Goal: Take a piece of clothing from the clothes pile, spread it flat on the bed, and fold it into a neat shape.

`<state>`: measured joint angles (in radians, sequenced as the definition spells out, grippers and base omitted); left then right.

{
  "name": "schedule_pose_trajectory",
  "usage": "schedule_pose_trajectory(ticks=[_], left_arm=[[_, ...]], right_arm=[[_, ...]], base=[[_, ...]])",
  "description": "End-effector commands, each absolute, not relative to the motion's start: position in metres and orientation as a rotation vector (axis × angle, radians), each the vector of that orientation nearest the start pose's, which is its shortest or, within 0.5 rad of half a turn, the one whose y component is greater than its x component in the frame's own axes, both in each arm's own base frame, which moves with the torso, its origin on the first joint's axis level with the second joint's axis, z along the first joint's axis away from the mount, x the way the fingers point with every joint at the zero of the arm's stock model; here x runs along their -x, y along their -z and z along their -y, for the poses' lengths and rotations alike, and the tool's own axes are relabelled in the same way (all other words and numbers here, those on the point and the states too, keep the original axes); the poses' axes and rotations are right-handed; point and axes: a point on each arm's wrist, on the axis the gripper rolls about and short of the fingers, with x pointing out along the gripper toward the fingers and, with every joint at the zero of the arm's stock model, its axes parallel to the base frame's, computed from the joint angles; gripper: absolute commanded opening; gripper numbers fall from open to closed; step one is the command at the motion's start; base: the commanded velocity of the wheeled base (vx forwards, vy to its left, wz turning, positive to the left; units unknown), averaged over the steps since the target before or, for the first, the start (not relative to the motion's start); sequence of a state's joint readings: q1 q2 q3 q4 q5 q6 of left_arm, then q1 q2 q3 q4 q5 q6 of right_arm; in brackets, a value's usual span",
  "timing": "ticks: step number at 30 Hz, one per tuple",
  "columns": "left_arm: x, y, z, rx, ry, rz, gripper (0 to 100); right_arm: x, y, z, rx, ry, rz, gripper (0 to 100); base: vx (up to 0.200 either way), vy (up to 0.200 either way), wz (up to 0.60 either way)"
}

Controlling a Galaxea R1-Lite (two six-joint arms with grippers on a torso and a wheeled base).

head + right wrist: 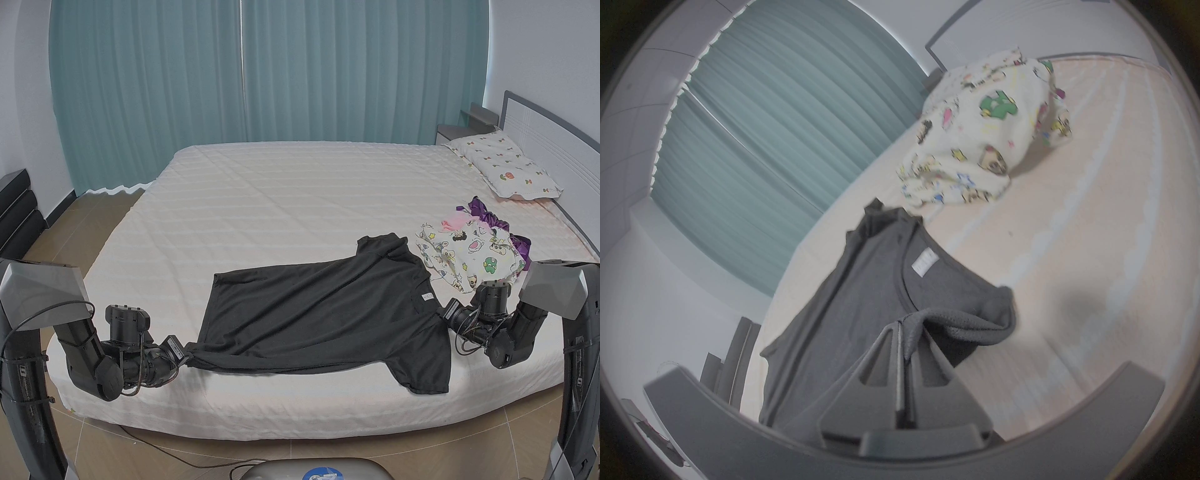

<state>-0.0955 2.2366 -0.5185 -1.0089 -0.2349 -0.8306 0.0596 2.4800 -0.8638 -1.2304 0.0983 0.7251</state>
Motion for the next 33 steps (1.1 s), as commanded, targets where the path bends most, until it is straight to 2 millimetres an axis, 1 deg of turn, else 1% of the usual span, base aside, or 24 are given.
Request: schedule_pose_trajectory(ticks=[1,4,5,8,11,12,13,14,17,18,19,20,21,23,24,26,27,28,29,30,31,33], left_arm=[[-0.31,0.015,0.035,0.836,0.002,-0.803,0],[-0.31,0.015,0.035,0.836,0.002,-0.803,0],[-0.31,0.015,0.035,0.836,0.002,-0.803,0],[-0.31,0.014,0.035,0.836,0.003,-0.802,0],[-0.31,0.015,0.035,0.836,0.002,-0.803,0],[-0.31,0.015,0.035,0.836,0.002,-0.803,0],[-0.31,0.015,0.035,0.836,0.002,-0.803,0],[-0.31,0.015,0.035,0.836,0.002,-0.803,0],[-0.31,0.015,0.035,0.836,0.002,-0.803,0],[-0.31,0.015,0.035,0.836,0.002,-0.803,0],[-0.31,0.015,0.035,0.836,0.002,-0.803,0],[-0.31,0.014,0.035,0.838,0.003,-0.8,0],[-0.311,0.014,0.035,0.838,0.003,-0.8,0],[-0.311,0.014,0.035,0.838,0.003,-0.8,0],[-0.311,0.014,0.035,0.838,0.003,-0.8,0],[-0.311,0.014,0.035,0.838,0.003,-0.8,0],[-0.311,0.014,0.035,0.838,0.004,-0.799,0],[-0.311,0.014,0.035,0.838,0.004,-0.799,0],[-0.311,0.014,0.035,0.838,0.004,-0.799,0],[-0.311,0.014,0.035,0.838,0.004,-0.799,0],[-0.311,0.014,0.035,0.838,0.004,-0.799,0],[-0.311,0.014,0.035,0.836,0.004,-0.799,0]], right_arm=[[-0.402,0.049,-0.029,-0.714,0.008,-0.403,0],[-0.399,0.056,-0.032,-0.7,0.0,-0.418,0],[-0.4,0.057,-0.032,-0.699,-0.003,-0.419,100],[-0.4,0.057,-0.032,-0.696,0.008,-0.422,100],[-0.398,0.057,-0.026,-0.689,0.023,-0.425,100],[-0.398,0.055,-0.02,-0.678,0.038,-0.418,100],[-0.398,0.055,-0.02,-0.678,0.038,-0.418,100],[-0.396,0.051,-0.01,-0.672,0.069,-0.407,100],[-0.382,0.042,-0.004,-0.676,0.087,-0.434,100],[-0.375,0.04,-0.005,-0.674,0.087,-0.448,100],[-0.375,0.04,-0.005,-0.674,0.087,-0.448,100],[-0.363,0.036,-0.008,-0.673,0.071,-0.481,100],[-0.362,0.036,-0.008,-0.674,0.069,-0.485,100],[-0.339,0.034,-0.017,-0.672,-0.008,-0.575,100],[-0.337,0.033,-0.018,-0.671,-0.016,-0.582,100],[-0.318,0.034,-0.025,-0.649,-0.082,-0.665,100],[-0.317,0.034,-0.025,-0.646,-0.085,-0.671,100],[-0.309,0.04,-0.029,-0.612,-0.104,-0.713,100],[-0.307,0.044,-0.03,-0.588,-0.11,-0.727,100],[-0.307,0.044,-0.03,-0.588,-0.11,-0.727,100],[-0.306,0.049,-0.03,-0.574,-0.111,-0.745,100],[-0.305,0.052,-0.031,-0.568,-0.11,-0.76,100]], base=[[0.0,0.0,0.0],[0.0,0.0,0.0],[0.0,0.0,0.0],[0.0,0.0,0.0],[0.0,0.0,0.0],[0.0,0.0,0.0],[0.0,0.0,0.0],[0.0,0.0,0.0],[0.0,0.0,0.0],[0.0,0.0,0.0],[0.0,0.0,0.0],[0.0,0.0,0.0],[0.0,0.0,0.0],[0.0,0.0,0.0],[0.0,0.0,0.0],[0.0,0.0,0.0],[0.0,0.0,0.0],[0.0,0.0,0.0],[0.0,0.0,0.0],[0.0,0.0,0.0],[0.0,0.0,0.0],[0.0,0.0,0.0]])
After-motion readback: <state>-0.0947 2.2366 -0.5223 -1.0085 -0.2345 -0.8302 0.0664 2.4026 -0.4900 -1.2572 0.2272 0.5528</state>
